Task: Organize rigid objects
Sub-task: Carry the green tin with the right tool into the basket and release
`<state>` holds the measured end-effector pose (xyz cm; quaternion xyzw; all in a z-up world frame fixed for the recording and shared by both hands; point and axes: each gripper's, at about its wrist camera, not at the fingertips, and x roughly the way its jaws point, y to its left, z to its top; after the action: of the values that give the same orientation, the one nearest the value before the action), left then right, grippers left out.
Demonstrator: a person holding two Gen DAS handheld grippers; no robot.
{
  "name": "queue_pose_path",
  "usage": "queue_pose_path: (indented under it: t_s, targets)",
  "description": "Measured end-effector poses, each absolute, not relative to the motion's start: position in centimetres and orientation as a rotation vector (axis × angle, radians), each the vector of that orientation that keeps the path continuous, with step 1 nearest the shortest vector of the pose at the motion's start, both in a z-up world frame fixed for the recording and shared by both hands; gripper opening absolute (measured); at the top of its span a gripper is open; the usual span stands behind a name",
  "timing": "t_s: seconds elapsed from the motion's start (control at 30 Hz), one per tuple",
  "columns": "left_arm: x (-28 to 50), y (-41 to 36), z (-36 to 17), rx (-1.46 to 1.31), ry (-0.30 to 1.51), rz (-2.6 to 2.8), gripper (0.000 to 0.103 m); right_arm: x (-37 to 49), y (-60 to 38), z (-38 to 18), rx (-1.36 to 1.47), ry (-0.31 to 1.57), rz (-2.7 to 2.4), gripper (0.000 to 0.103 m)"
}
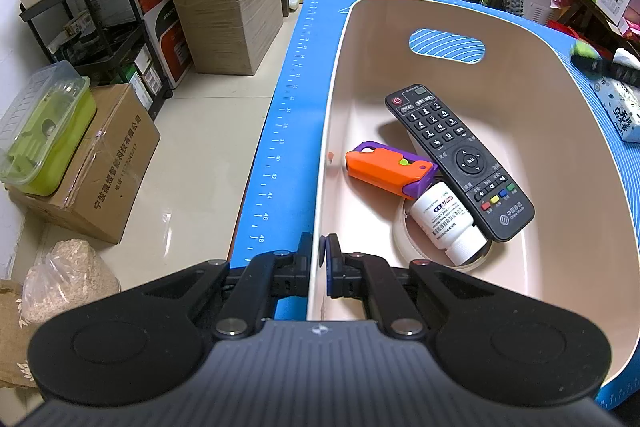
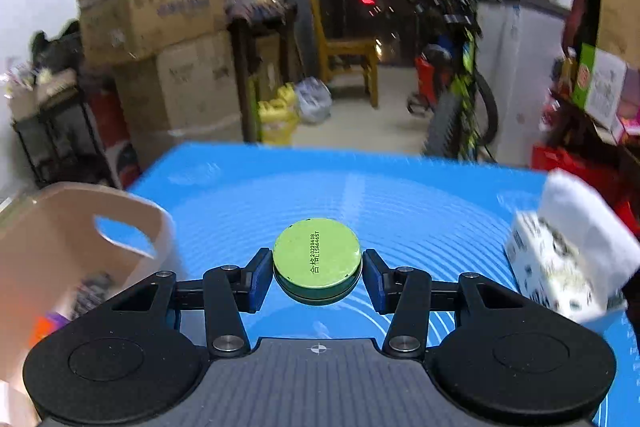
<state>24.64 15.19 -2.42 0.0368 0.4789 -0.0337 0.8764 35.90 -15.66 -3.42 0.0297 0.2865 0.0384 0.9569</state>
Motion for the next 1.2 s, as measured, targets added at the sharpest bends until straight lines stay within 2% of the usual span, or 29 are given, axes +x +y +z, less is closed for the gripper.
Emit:
queue_pose_path:
  t_s: [0.2, 0.4, 0.73, 1.2]
  targets:
    - [24.7, 15.2, -2.4, 0.076, 1.000, -0.071, 0.008, 34.5, -11.1, 0.5, 0.019, 0.529, 0.205, 0.054]
    - [24.7, 15.3, -2.4, 0.078, 1.000, -0.070, 0.008, 33.6, -5.3, 1.4, -0.062, 0.594, 0.342, 0.054]
    - [24.6, 15.5, -2.3, 0.078, 1.000, -0.072, 0.008, 33.2, 3.3, -1.6, -0.257, 0.771, 0.463, 0.054]
    - [24.7, 15.3, -2.2, 0.082, 0.998, -0.072, 0.007, 35.0, 4.1, -4.3, -0.284, 0.985, 0.417, 0.054]
